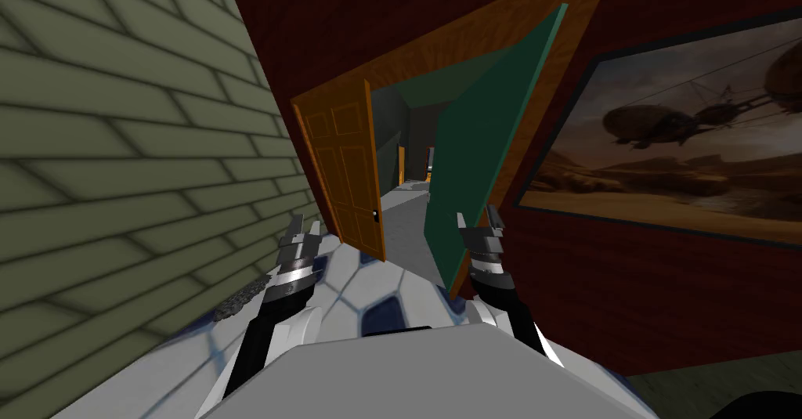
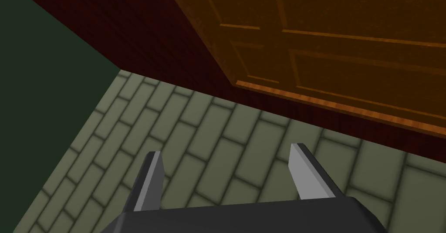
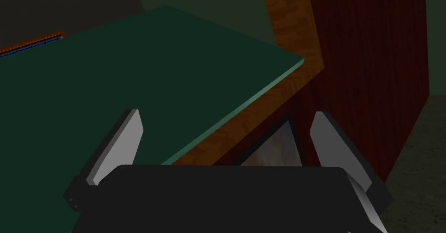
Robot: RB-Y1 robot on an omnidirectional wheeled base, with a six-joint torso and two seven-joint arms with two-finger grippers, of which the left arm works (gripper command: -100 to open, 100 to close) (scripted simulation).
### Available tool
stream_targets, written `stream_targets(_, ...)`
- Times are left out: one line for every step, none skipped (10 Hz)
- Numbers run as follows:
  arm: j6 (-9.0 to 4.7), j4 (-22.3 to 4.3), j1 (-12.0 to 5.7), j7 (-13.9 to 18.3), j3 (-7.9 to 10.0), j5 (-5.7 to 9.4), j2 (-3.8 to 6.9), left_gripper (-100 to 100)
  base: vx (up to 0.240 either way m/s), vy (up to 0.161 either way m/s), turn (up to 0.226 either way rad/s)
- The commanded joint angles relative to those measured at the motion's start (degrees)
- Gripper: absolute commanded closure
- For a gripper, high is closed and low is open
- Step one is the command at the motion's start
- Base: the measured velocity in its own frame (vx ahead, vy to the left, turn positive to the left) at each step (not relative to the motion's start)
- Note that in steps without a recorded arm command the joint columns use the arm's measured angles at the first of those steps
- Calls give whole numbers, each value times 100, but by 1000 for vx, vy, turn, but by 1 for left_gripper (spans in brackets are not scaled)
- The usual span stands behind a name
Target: Push the door open
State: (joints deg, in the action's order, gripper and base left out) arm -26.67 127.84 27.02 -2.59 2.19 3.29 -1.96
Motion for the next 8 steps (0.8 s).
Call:
stream_targets(-50,-221,-50,13,-47,-10,58,-100,118,-42,-71)
stream_targets(-69,-305,-69,18,-65,-14,78,-100,98,78,-57)
stream_targets(-118,-520,-117,31,-111,-23,126,-100,115,92,-88)
stream_targets(-145,-641,-145,38,-136,-29,152,-100,124,100,-73)
stream_targets(-176,-774,-175,46,-165,-35,178,-100,105,83,-59)
stream_targets(-210,-925,-209,55,-197,-41,206,-100,95,67,-69)
stream_targets(-244,-1076,-243,63,-229,-48,234,-100,85,64,-66)
stream_targets(-282,-1205,-280,73,-264,-55,262,-100,90,57,-73)
